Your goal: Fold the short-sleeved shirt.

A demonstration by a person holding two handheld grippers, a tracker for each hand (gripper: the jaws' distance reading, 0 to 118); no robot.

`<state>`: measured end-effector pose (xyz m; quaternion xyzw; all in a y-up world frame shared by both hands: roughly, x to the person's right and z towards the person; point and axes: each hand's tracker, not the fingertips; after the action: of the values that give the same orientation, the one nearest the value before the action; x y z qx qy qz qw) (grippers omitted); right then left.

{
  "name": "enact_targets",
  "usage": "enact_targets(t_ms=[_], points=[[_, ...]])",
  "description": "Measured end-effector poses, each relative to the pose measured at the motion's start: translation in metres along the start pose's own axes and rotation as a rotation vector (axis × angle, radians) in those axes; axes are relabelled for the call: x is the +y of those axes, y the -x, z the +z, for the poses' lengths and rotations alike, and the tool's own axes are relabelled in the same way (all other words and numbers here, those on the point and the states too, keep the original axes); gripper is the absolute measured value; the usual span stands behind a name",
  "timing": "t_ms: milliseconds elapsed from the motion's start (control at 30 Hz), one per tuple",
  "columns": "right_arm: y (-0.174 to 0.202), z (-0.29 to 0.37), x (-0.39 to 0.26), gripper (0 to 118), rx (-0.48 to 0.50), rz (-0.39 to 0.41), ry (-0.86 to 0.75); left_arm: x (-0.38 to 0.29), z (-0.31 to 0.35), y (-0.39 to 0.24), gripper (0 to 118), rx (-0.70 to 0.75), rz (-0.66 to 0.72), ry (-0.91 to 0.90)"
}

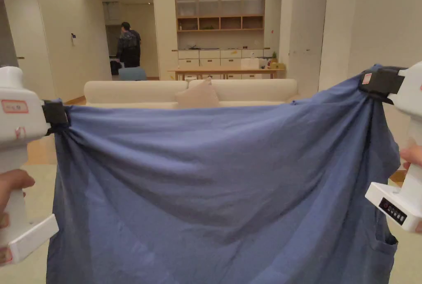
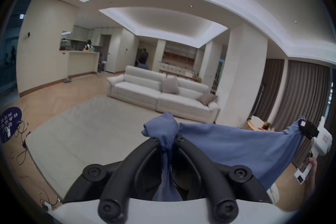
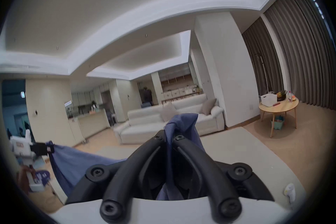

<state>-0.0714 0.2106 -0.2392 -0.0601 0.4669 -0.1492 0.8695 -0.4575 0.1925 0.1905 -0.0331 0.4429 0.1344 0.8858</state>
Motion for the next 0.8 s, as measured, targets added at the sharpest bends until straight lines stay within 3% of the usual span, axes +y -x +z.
enact_targets(t_ms=[67, 133, 200, 233, 333, 433, 533, 700, 800], points=[[0.004, -0.030, 0.035, 5, -0.039, 0.043, 0.043, 0.033, -0.028, -0.008, 6, 0.015, -0.024, -0.007], [0.023, -0.049, 0.063, 5, -0.105, 0.137, 0.027, 0.066, -0.052, -0.021, 6, 0.025, -0.059, -0.021], [0.042, -0.068, 0.082, 6, -0.172, 0.249, -0.014, 0.089, -0.075, -0.041, 6, 0.106, -0.215, -0.050], [0.050, -0.079, 0.090, 6, -0.187, 0.268, -0.025, 0.098, -0.087, -0.050, 6, 0.135, -0.251, -0.045], [0.061, -0.119, 0.105, 5, -0.186, 0.235, -0.016, 0.117, -0.113, -0.071, 6, 0.105, -0.218, -0.062], [0.063, -0.153, 0.108, 6, -0.256, 0.271, -0.023, 0.130, -0.144, -0.077, 6, 0.010, -0.115, -0.047], [0.055, -0.189, 0.106, 5, -0.280, 0.293, -0.021, 0.132, -0.178, -0.083, 6, 0.066, -0.235, -0.057], [0.041, -0.232, 0.099, 5, -0.305, 0.269, -0.039, 0.139, -0.238, -0.070, 6, 0.027, -0.068, -0.064], [0.033, -0.253, 0.091, 5, -0.311, 0.301, -0.030, 0.130, -0.258, -0.075, 6, 0.037, -0.130, -0.051]])
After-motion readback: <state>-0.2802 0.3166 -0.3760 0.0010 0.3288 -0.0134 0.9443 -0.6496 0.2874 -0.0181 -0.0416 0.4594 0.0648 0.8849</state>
